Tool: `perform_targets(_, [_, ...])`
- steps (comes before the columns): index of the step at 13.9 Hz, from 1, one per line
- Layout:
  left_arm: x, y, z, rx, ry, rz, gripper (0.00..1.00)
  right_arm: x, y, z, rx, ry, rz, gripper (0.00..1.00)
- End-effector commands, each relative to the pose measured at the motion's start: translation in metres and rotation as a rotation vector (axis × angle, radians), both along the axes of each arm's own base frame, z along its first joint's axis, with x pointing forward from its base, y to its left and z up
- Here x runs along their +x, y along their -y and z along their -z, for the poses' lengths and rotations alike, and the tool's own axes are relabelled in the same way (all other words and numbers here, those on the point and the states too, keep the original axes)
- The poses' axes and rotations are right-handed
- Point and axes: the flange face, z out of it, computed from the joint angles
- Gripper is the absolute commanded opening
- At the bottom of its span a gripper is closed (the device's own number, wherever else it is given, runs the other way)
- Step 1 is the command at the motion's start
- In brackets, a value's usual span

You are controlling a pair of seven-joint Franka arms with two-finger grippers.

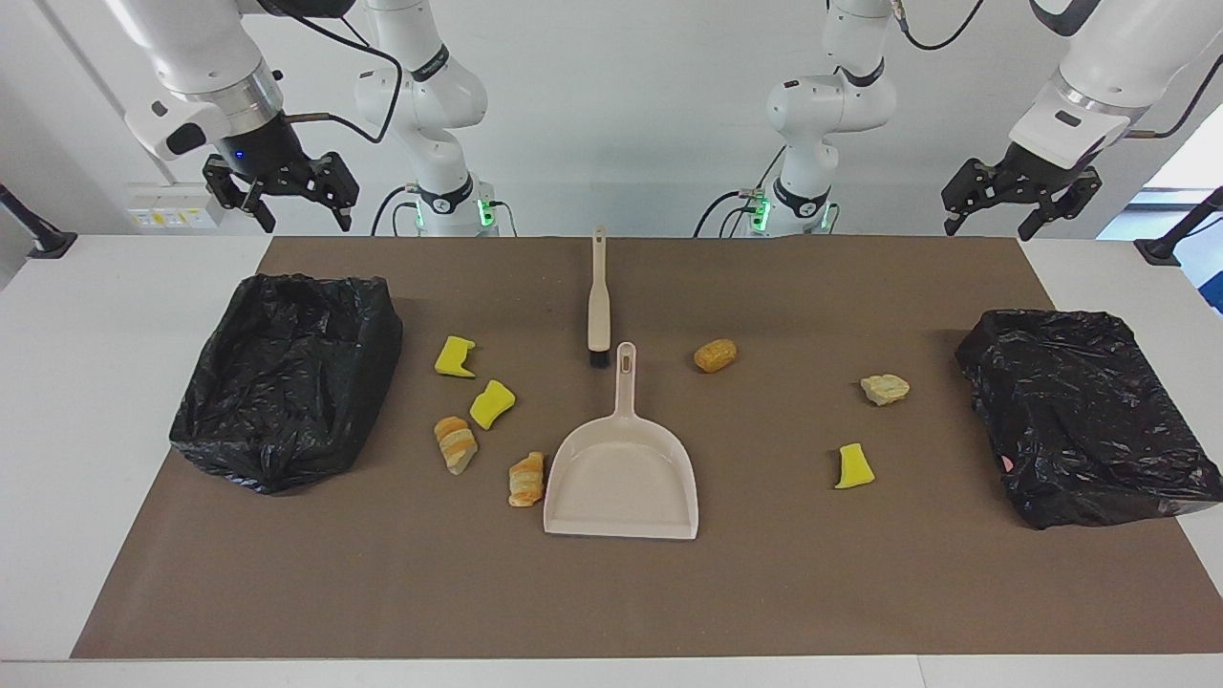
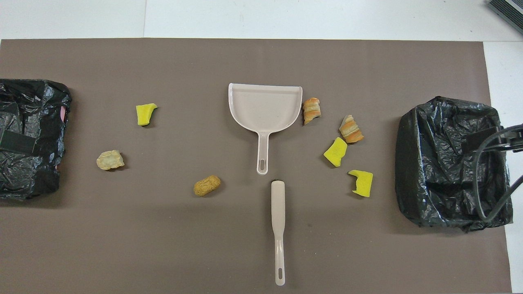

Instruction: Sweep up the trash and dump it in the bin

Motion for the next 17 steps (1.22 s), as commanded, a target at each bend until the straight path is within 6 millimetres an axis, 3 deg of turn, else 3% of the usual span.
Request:
perform_targets(1, [-0.005, -0.0028, -0.0036, 0.01, -0.002, 0.002, 1.0, -0.0021, 0.0037, 0.0011, 0.017, 0.012, -0.026, 1.0])
perform_targets(17, [-0.0085, 0.0046, -0.0023, 0.002, -0.005, 0.024, 1.0, -0.0021, 0.0037, 0.0011, 0.017, 0.012, -0.026, 1.0])
